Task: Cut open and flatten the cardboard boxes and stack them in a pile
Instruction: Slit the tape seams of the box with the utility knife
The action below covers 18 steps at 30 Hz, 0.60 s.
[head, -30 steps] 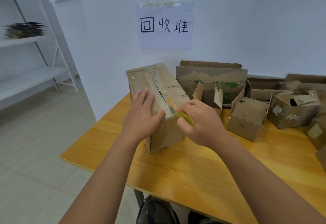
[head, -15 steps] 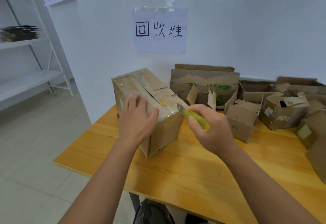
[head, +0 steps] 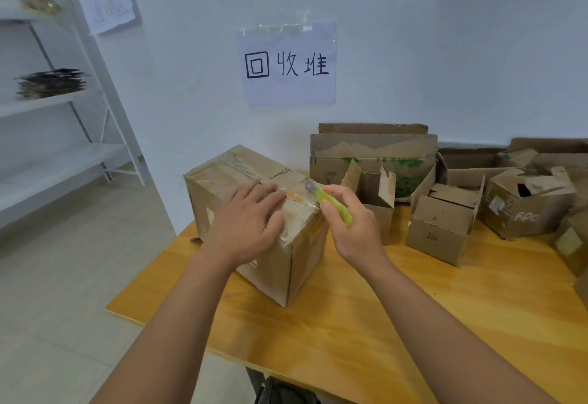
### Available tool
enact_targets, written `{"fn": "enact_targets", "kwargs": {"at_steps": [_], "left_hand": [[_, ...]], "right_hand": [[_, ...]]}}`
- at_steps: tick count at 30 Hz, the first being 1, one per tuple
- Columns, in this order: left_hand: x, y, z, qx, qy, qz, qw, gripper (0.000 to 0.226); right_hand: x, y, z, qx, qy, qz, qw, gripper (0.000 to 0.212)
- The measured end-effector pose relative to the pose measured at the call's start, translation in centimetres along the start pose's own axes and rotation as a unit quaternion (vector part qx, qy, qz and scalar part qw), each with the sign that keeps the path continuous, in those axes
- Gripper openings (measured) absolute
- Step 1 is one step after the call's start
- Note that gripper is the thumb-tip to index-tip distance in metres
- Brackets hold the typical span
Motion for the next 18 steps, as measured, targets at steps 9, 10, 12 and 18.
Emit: {"fn": "enact_targets", "kwargs": {"at_steps": [9,10,12,18], "left_hand": [[-0.1,-2.4,-0.1,0.008,-0.087,0.056,0.995,0.058],[-0.2,-2.7,-0.2,0.011,-0.086,0.059,0.994,0.057],[-0.3,-2.8,-0.2,0.012,-0.071,0.053,0.996,0.057],[0.8,-0.3,-0.1,-0.021,0.040,-0.028,0.999,0.067]], "right_hand": [[0.8,-0.4,1.0,0.058,-0.018,-0.001,0.998,0.022],[0.9,-0.5,1.2,0.069,-0.023,-0.005,0.997,0.021],[0.8,-0.8,1.6,0.092,-0.031,-0.021,0.995,0.018],[0.2,-0.8,2.8,0.158,-0.055,-0.061,0.984,0.018]]}}
Point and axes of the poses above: each hand's wrist, its own x-axis towards the middle knuckle, its own z-axis out of the back of the hand, y = z × x, the point moved 4 cm from there along x, towards the middle knuckle, and after that the axes turned 6 degrees about x, right-handed, at the moved point
